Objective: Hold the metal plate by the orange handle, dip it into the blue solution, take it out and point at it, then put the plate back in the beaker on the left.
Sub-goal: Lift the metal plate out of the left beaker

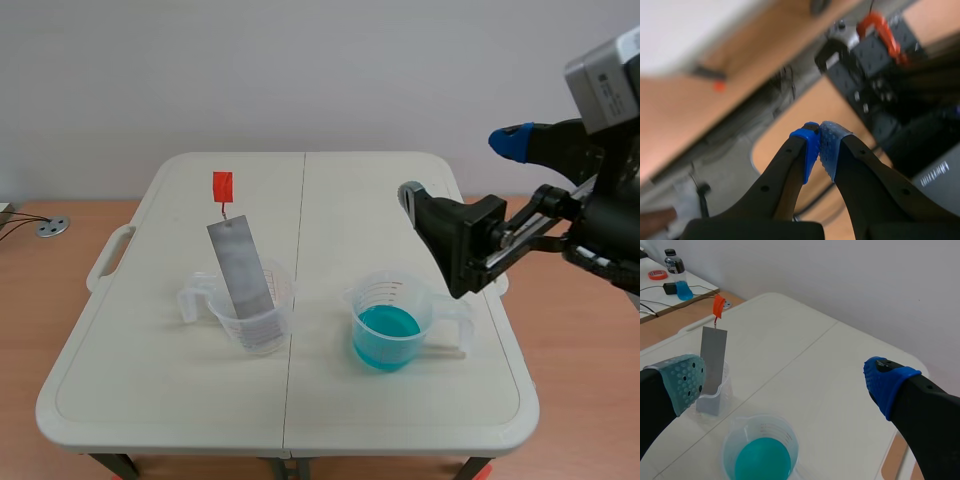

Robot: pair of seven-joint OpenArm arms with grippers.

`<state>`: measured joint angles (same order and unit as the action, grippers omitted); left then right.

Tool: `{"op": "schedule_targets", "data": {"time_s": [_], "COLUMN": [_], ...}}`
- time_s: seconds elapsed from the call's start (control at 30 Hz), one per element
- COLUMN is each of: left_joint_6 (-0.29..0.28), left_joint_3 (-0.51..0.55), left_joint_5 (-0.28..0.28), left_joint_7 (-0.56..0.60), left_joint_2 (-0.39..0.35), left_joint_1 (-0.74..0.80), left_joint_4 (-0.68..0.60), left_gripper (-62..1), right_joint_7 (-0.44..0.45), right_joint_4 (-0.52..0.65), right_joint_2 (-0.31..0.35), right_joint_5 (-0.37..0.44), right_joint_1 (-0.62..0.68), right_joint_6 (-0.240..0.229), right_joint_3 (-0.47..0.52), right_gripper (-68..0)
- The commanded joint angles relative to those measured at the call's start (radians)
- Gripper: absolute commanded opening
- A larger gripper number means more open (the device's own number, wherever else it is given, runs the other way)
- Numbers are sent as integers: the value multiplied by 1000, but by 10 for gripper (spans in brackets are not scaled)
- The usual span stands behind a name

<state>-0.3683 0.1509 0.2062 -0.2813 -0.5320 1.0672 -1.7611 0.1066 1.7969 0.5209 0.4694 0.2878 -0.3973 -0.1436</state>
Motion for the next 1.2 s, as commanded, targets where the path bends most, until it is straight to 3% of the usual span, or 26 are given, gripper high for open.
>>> {"op": "schedule_targets", "data": {"time_s": [0.0,0.17,0.3,0.47,0.7,1.17], "left_joint_6": [-4,-12,-19,-32,-53,-68], "left_joint_3": [-2,-6,-6,-7,-9,-29], "left_joint_5": [6,6,6,6,-13,-13], "left_joint_7": [5,0,0,24,8,-31], "left_joint_2": [5,10,35,80,136,138], "left_joint_1": [-3,-4,-4,-10,-60,-73], "left_joint_4": [29,145,211,262,309,320], "left_gripper": [-575,-575,-575,-575,-575,-575], "right_joint_7": [3,-21,-23,-24,-43,-105], "right_joint_4": [-3,-48,-95,-169,-266,-499], "right_joint_2": [0,-1,-7,-56,-119,-243], "right_joint_5": [11,24,80,85,85,85], "right_joint_1": [-42,-129,-194,-272,-369,-591], "right_joint_6": [3,3,3,3,-23,-23], "right_joint_3": [-18,-90,-146,-197,-274,-445], "right_gripper": [-12,-12,-12,-12,-12,-12]}}
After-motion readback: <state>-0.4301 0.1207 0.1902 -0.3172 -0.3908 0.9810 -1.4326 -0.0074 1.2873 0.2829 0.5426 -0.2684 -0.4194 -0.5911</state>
